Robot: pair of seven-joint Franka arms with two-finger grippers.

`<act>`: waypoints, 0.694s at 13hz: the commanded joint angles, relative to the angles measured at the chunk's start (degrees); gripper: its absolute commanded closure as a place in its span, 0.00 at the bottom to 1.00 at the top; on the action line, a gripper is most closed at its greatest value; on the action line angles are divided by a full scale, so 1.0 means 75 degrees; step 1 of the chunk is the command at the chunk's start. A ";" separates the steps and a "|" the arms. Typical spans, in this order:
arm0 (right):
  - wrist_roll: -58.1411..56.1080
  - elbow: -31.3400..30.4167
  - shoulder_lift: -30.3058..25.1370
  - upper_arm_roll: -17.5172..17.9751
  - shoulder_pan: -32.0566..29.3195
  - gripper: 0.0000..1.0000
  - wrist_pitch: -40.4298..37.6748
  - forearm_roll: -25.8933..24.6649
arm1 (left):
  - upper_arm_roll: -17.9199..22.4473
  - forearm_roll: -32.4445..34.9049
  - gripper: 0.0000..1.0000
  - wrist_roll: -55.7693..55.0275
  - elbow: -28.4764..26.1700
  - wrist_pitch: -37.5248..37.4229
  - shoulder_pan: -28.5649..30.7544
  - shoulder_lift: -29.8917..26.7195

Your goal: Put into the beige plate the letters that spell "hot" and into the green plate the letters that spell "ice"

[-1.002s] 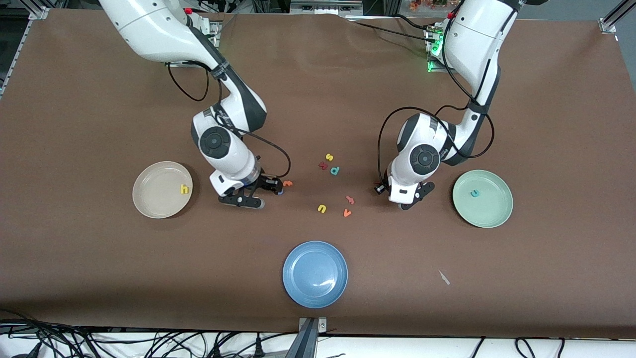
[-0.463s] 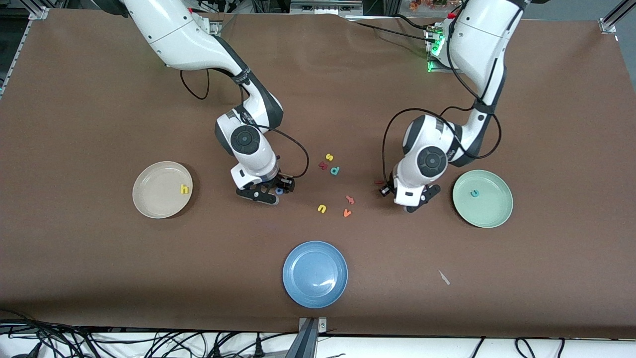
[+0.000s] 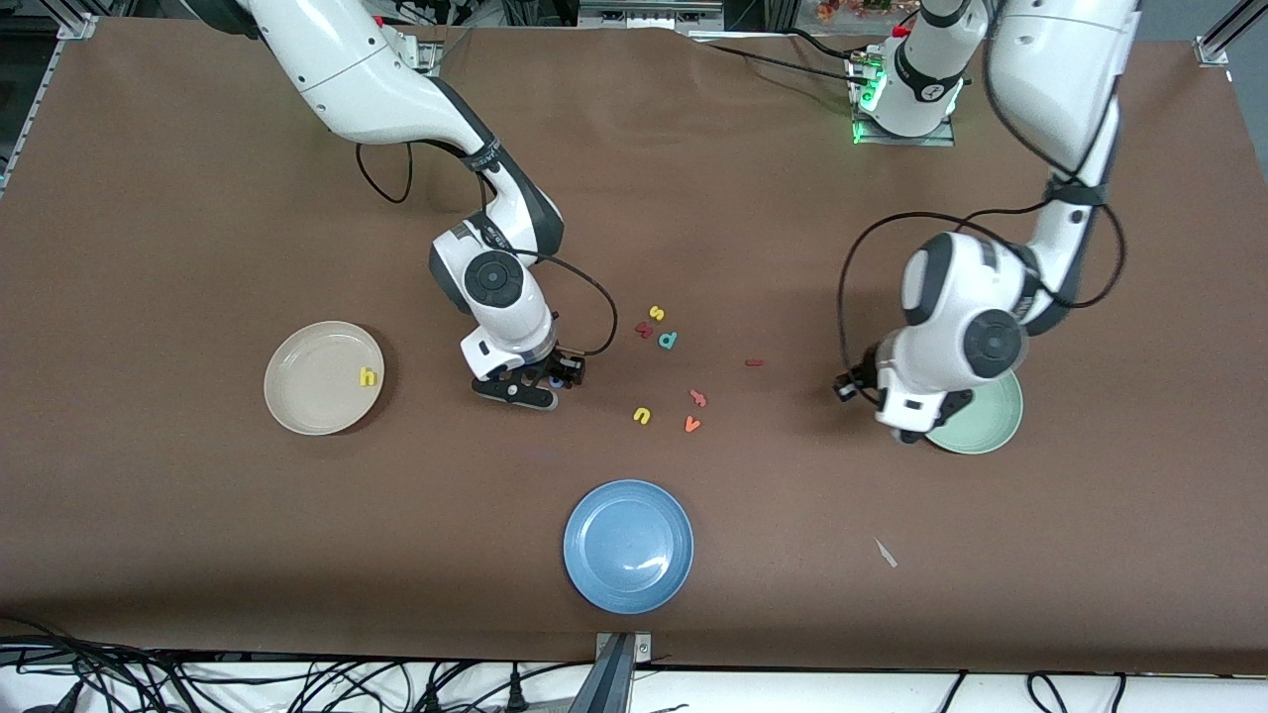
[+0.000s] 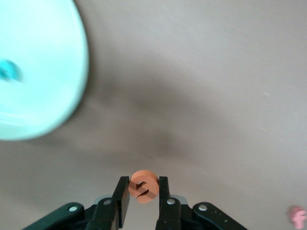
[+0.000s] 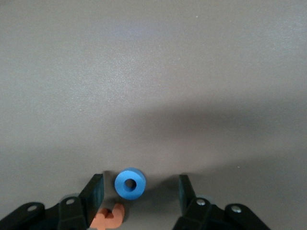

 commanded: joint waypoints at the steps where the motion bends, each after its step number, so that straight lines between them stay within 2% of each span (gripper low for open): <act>1: 0.0152 0.0238 0.0179 -0.0059 0.0086 0.30 0.0033 -0.0183 | -0.0035 0.0514 0.87 0.1005 -0.0010 -0.0272 0.0707 -0.0059; 3: 0.0152 0.0238 0.0179 -0.0059 0.0109 0.33 0.0033 -0.0183 | -0.0035 0.1231 0.87 0.1660 -0.0010 -0.0272 0.1199 -0.0024; 6: 0.0152 0.0227 0.0190 -0.0059 0.0121 0.39 0.0033 -0.0218 | -0.0023 0.1386 0.86 0.3065 -0.0010 -0.0178 0.1996 0.0023; 9: 0.0152 0.0227 0.0226 -0.0059 0.0121 0.46 0.0033 -0.0265 | -0.0035 0.1679 0.83 0.3609 -0.0009 0.0289 0.2303 0.0339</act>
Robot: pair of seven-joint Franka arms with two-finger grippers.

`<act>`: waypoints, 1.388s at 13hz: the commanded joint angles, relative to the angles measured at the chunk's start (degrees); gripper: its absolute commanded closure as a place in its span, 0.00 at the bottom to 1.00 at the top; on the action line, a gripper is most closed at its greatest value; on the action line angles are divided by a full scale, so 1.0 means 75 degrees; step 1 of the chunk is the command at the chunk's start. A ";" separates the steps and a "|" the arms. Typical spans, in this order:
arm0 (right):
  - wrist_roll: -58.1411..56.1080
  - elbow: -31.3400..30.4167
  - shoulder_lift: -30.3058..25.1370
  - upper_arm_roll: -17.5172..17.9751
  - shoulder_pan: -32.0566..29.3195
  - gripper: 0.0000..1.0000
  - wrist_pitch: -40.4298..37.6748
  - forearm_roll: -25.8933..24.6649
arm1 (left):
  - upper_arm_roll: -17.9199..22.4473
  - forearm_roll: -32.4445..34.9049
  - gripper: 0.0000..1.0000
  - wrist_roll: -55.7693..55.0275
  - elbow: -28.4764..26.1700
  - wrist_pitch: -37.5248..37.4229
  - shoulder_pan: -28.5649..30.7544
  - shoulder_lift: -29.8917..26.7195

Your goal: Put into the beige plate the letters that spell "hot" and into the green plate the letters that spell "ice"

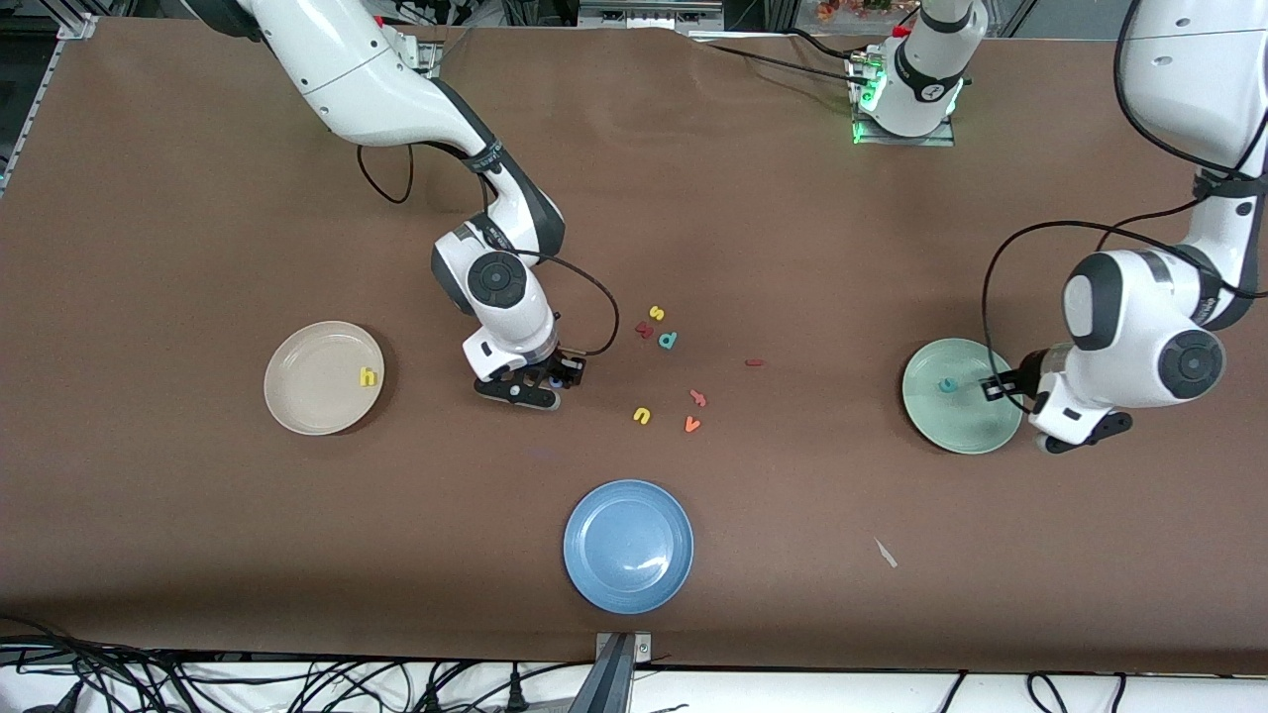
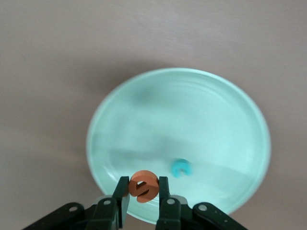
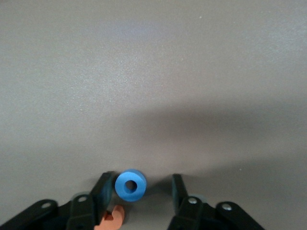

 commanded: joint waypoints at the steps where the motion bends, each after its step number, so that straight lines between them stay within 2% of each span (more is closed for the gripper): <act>1: 0.0151 0.0166 0.0178 -0.0057 0.0100 0.48 0.0036 -0.0165 | -0.0089 0.0294 0.79 0.0286 0.0005 0.0393 0.0102 0.0327; 2: 0.0151 0.0154 0.0178 -0.0057 0.0100 0.52 0.0036 -0.0165 | -0.0089 0.0306 0.67 0.0287 0.0005 0.0451 0.0102 0.0386; 3: 0.0151 0.0142 0.0178 -0.0057 0.0100 0.54 0.0036 -0.0212 | -0.0089 0.0317 0.43 0.0287 0.0005 0.0487 0.0102 0.0421; 4: 0.0151 0.0119 0.0178 -0.0057 0.0100 0.57 0.0036 -0.0259 | -0.0089 0.0329 0.11 0.0287 0.0005 0.0487 0.0102 0.0410; 5: 0.0151 0.0107 0.0167 -0.0057 0.0100 0.60 0.0036 -0.0259 | -0.0101 0.0318 0.00 0.0275 0.0016 0.0475 0.0079 0.0375; 6: 0.0151 0.0107 0.0167 -0.0057 0.0100 0.65 0.0036 -0.0271 | -0.0136 0.0248 0.00 0.0170 0.0074 0.0452 0.0009 0.0305; 9: 0.0151 0.0095 0.0167 -0.0057 0.0100 0.69 0.0036 -0.0271 | -0.0568 0.0212 0.00 -0.0833 0.0752 0.0019 -0.0354 0.0246; 13: 0.0151 0.0072 0.0143 -0.0057 0.0088 0.76 0.0024 -0.0353 | -0.1704 0.0212 0.00 -0.2790 0.0930 0.0111 -0.0518 0.0374; 18: -0.0082 -0.0127 -0.0312 -0.0057 -0.0075 0.77 -0.0139 -0.0388 | -0.1824 0.0130 0.05 -0.4983 0.0802 0.1141 -0.1759 0.0948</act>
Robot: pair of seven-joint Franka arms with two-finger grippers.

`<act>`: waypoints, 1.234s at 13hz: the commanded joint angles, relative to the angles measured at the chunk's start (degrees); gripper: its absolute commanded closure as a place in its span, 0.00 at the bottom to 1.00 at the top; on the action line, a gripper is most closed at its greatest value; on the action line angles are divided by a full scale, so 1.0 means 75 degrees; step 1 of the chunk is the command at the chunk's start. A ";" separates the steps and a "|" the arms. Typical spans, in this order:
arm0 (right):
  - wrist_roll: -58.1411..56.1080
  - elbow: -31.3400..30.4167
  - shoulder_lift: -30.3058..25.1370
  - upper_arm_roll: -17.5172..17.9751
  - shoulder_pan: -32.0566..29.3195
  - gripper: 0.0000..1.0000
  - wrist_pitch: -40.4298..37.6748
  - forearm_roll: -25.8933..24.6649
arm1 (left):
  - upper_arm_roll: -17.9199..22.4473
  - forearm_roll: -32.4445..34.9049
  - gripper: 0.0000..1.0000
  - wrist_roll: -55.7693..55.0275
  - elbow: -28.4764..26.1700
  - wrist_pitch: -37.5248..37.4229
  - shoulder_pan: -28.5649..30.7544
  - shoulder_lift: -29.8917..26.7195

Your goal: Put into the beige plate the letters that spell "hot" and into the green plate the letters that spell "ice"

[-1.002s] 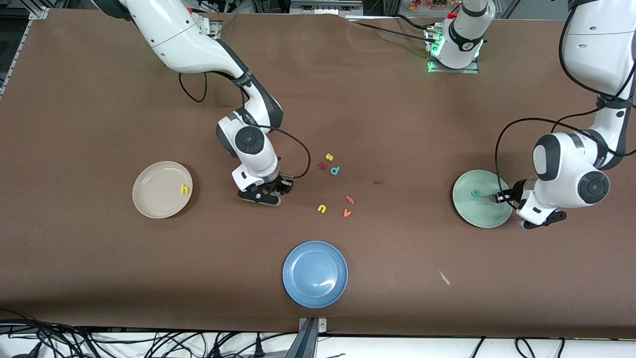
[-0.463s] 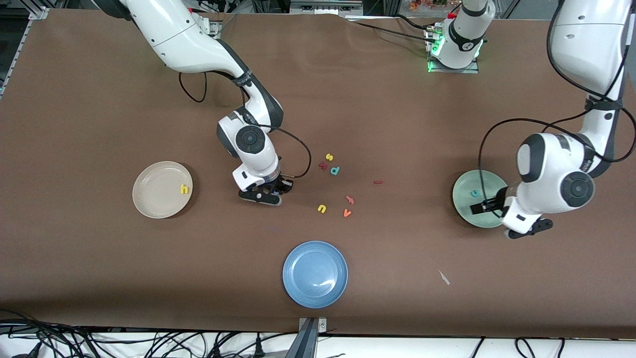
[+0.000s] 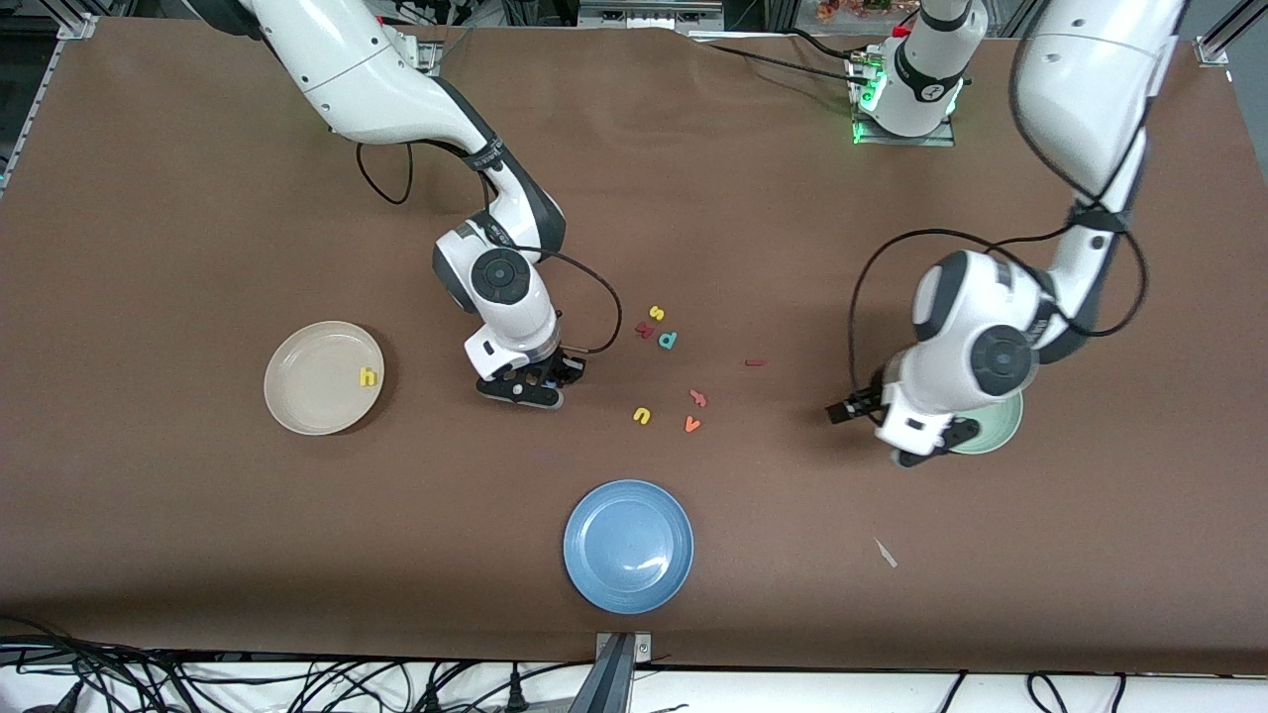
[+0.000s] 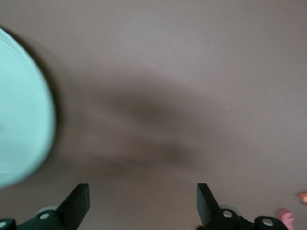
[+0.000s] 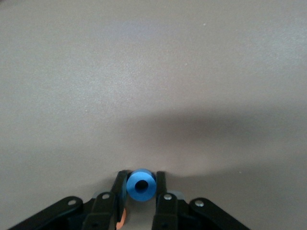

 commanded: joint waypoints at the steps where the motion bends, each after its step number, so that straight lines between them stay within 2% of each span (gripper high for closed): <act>1: -0.0233 -0.0209 -0.0469 -0.0013 -0.0188 0.77 -0.0291 -0.0186 | 0.0051 0.0022 0.08 -0.1013 -0.0033 0.0493 -0.0565 0.0349; 3: -0.0946 -0.0571 -0.1054 0.0022 -0.0550 0.77 -0.0794 -0.0186 | 0.0051 0.0022 0.16 -0.1575 -0.0045 0.0517 -0.0917 0.0478; 5: -0.2033 -0.1168 -0.1686 0.0045 -0.1112 0.77 -0.0879 -0.0174 | 0.0051 0.0022 0.29 -0.1858 -0.0115 0.0517 -0.1152 0.0584; 7: -0.3403 -0.1976 -0.2355 0.0057 -0.1896 0.77 -0.0867 -0.0174 | 0.0051 0.0022 0.30 -0.1976 -0.0290 0.0587 -0.1247 0.0584; 8: -0.4373 -0.2246 -0.2636 0.0057 -0.2353 0.77 -0.0867 -0.0151 | 0.0040 0.0022 0.35 -0.2069 -0.0373 0.0738 -0.1247 0.0584; 10: -0.5900 -0.2669 -0.3106 0.0057 -0.3127 0.77 -0.0879 -0.0092 | 0.0040 0.0022 0.37 -0.2303 -0.0804 0.1334 -0.1317 0.0550; 13: -0.7158 -0.3057 -0.3354 -0.0024 -0.3809 0.74 -0.1042 -0.0080 | 0.0040 0.0022 0.37 -0.2783 -0.0924 0.1548 -0.1457 0.0537; 14: -0.7323 -0.3162 -0.3354 -0.0071 -0.3938 0.66 -0.1020 -0.0080 | 0.0040 0.0022 0.39 -0.2959 -0.0959 0.1548 -0.1504 0.0526; 16: -0.7325 -0.3187 -0.3331 -0.0083 -0.3974 0.40 -0.0996 0.0036 | 0.0040 0.0022 0.39 -0.3159 -0.1076 0.1537 -0.1633 0.0456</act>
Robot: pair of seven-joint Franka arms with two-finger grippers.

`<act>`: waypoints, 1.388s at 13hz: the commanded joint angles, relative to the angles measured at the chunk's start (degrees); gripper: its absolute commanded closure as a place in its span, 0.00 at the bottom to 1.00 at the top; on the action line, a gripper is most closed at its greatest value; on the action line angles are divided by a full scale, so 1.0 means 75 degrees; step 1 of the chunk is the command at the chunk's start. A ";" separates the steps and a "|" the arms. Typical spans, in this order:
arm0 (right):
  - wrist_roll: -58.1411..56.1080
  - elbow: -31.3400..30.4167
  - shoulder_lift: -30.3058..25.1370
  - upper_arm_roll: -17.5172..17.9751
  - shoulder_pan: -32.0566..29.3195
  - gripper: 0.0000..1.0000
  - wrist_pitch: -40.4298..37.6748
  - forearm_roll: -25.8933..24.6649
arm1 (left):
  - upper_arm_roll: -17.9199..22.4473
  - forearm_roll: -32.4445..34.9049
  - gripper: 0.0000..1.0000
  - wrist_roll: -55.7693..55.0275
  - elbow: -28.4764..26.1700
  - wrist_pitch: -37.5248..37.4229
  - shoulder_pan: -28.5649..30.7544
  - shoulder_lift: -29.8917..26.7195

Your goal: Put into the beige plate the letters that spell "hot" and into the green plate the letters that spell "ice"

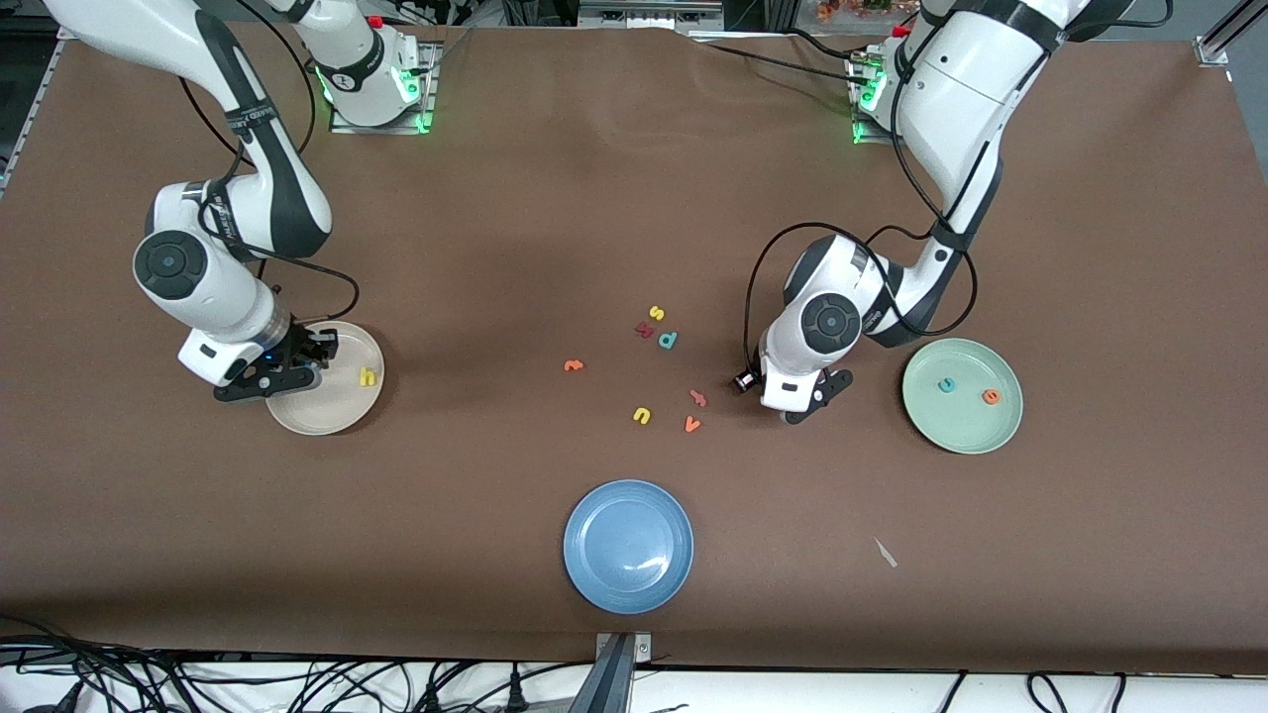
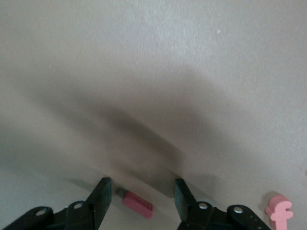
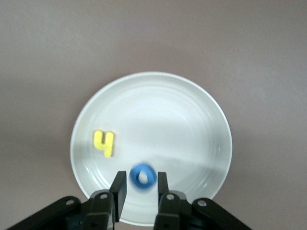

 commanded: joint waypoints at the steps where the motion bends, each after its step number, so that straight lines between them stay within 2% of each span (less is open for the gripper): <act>1: -0.0131 -0.0229 -0.0190 0.0049 -0.0028 0.40 0.0020 0.0308 | 0.0042 0.0033 0.41 -0.0419 -0.0405 0.0144 -0.0260 -0.0166; 3: -0.0038 -0.0194 -0.0178 0.0083 -0.0028 0.40 0.0009 0.0520 | 0.0042 0.0033 0.44 -0.0455 -0.0464 0.0144 -0.0273 -0.0166; 4: 0.0125 -0.0170 -0.0155 0.0176 -0.0016 0.40 0.0008 0.0660 | 0.0042 0.0033 0.51 -0.0455 -0.0464 0.0144 -0.0273 -0.0155; 6: 0.0977 0.0028 0.0020 0.0783 -0.0005 0.40 0.0067 0.1047 | 0.0053 0.0045 0.58 -0.0443 -0.0441 0.0144 -0.0203 -0.0166; 7: 0.1585 0.0180 0.0184 0.0996 0.0042 0.40 0.0125 0.1048 | 0.0053 0.0045 0.60 -0.0443 -0.0429 0.0144 -0.0202 -0.0155; 9: 0.2909 0.0508 0.0523 0.1290 0.0485 0.40 0.0359 0.1025 | 0.0053 0.0057 0.72 -0.0385 -0.0417 0.0144 -0.0179 -0.0155; 13: 0.5019 0.1094 0.1109 0.1279 0.1832 0.40 0.0723 0.0920 | 0.0088 0.0127 0.74 -0.0350 -0.0417 0.0097 -0.0132 -0.0155; 15: 0.5993 0.1376 0.1438 0.1232 0.2360 0.40 0.0747 0.0594 | 0.0089 0.0139 0.74 -0.0338 -0.0417 0.0097 -0.0097 -0.0143; 16: 0.6543 0.1505 0.1602 0.1186 0.2583 0.40 0.0816 0.0324 | 0.0100 0.0139 0.79 -0.0338 -0.0417 0.0097 -0.0074 -0.0143; 18: 0.7400 0.1692 0.1906 0.1127 0.2958 0.40 0.0934 -0.0215 | 0.0100 0.0150 0.96 -0.0315 -0.0394 0.0085 -0.0050 -0.0155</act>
